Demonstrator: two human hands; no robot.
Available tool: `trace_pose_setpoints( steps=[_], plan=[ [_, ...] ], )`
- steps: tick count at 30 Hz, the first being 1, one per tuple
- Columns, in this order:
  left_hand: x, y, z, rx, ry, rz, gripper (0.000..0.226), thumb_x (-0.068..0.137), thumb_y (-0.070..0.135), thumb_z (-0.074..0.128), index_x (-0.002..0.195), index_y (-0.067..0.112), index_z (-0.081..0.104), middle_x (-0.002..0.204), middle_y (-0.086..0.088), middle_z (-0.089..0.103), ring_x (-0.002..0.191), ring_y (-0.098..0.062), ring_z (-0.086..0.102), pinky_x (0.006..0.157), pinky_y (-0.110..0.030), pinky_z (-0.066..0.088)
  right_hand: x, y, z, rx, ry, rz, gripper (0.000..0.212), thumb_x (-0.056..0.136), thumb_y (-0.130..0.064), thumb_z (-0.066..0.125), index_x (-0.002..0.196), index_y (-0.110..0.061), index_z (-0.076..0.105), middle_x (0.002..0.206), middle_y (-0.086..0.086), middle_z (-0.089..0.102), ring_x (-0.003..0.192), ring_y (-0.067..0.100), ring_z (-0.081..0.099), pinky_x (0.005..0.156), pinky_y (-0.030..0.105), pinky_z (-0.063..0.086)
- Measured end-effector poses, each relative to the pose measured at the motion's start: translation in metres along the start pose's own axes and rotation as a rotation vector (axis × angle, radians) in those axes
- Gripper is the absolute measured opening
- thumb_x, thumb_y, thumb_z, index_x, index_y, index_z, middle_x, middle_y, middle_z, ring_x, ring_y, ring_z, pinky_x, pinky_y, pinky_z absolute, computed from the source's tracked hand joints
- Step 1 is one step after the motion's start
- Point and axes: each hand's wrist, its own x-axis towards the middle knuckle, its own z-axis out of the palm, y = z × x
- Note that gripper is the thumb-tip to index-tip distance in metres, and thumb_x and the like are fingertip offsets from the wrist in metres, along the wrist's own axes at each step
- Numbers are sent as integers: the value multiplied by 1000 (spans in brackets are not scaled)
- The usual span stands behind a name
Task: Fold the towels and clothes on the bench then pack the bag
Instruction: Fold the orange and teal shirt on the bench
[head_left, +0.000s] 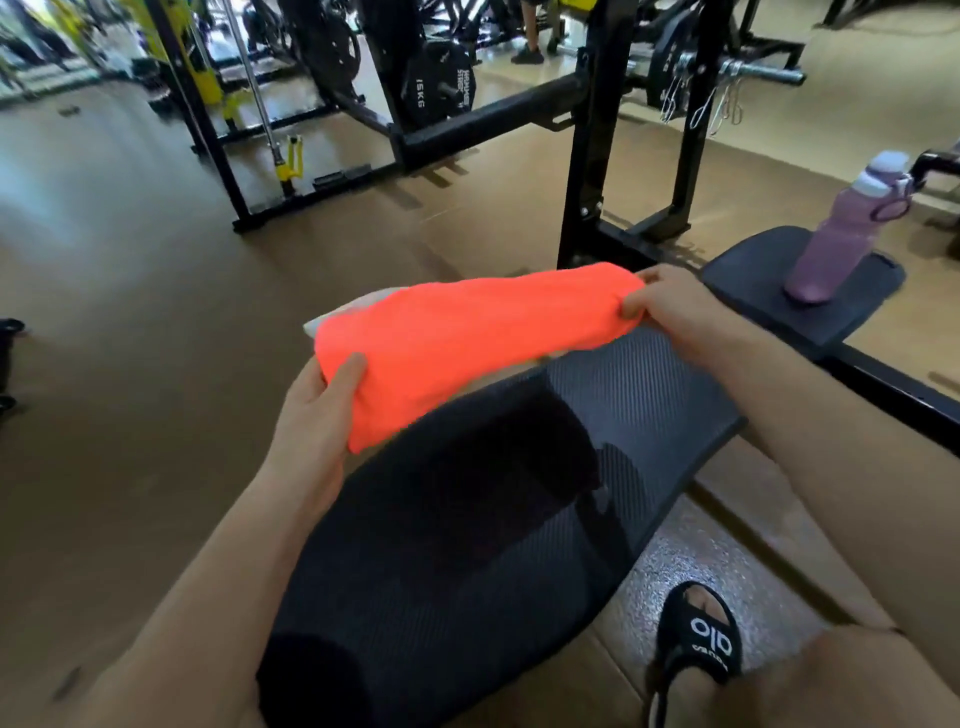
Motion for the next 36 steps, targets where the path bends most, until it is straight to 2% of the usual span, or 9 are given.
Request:
trace_pose_setpoints(
  steps=[3,5,9,12,17,22,27,30,36],
  plan=[
    [-40,-61,-18,53,-52,-182,20,102,30,57,121,31,65,119,8,74,110,-13,70,97,-42,54,-39,64,13,-262,-14,113,48,71,3,69,115,-8,56,114,11,60,101,23,55,77,33,44],
    [-70,-108,-28,94,-61,-363,18,103,25,57,118,23,67,119,-5,74,107,-17,70,98,-44,53,-70,107,22,-374,-107,184,49,67,0,70,113,-7,55,114,15,63,91,22,57,70,32,45],
    [-119,-165,-41,144,-105,-644,18,101,23,58,105,6,63,112,-13,73,100,-29,71,90,-47,59,-100,157,26,-544,-205,223,68,51,-29,60,116,-17,46,108,8,60,97,25,59,81,37,50],
    [-125,-165,-42,127,-28,-660,29,100,31,62,110,4,56,110,-17,69,102,-35,71,86,-48,61,-102,162,25,-434,-150,222,77,54,-30,61,129,-21,43,112,6,60,100,26,60,91,44,52],
    [-113,-154,-36,109,-12,-651,35,97,40,65,118,14,53,117,-10,67,101,-26,71,88,-46,60,-95,154,46,-307,-53,150,73,80,-43,77,140,-14,47,123,-2,52,114,20,52,91,34,41],
    [-102,-155,-33,27,-3,-641,25,100,27,62,119,12,58,120,-9,68,107,-27,68,92,-50,58,-83,146,54,-360,-2,95,51,77,-25,77,124,-12,61,123,7,62,112,25,57,88,33,43],
    [-102,-157,-35,86,-74,-575,19,101,18,57,119,22,64,117,-2,73,106,-23,70,91,-46,58,-89,140,34,-397,-118,107,44,46,-27,65,88,-15,65,89,5,64,81,22,58,66,37,47],
    [-99,-160,-39,96,-105,-605,24,101,16,55,123,21,64,117,-2,74,107,-22,71,93,-47,58,-90,151,34,-550,-232,129,32,57,-25,70,85,-12,61,88,7,62,73,18,53,59,32,39],
    [-91,-160,-42,167,-133,-611,20,101,29,59,117,17,65,114,-3,75,102,-22,73,90,-46,59,-75,159,37,-627,-182,131,33,79,-31,76,92,-2,67,92,14,65,81,24,58,62,33,38]
  ],
)
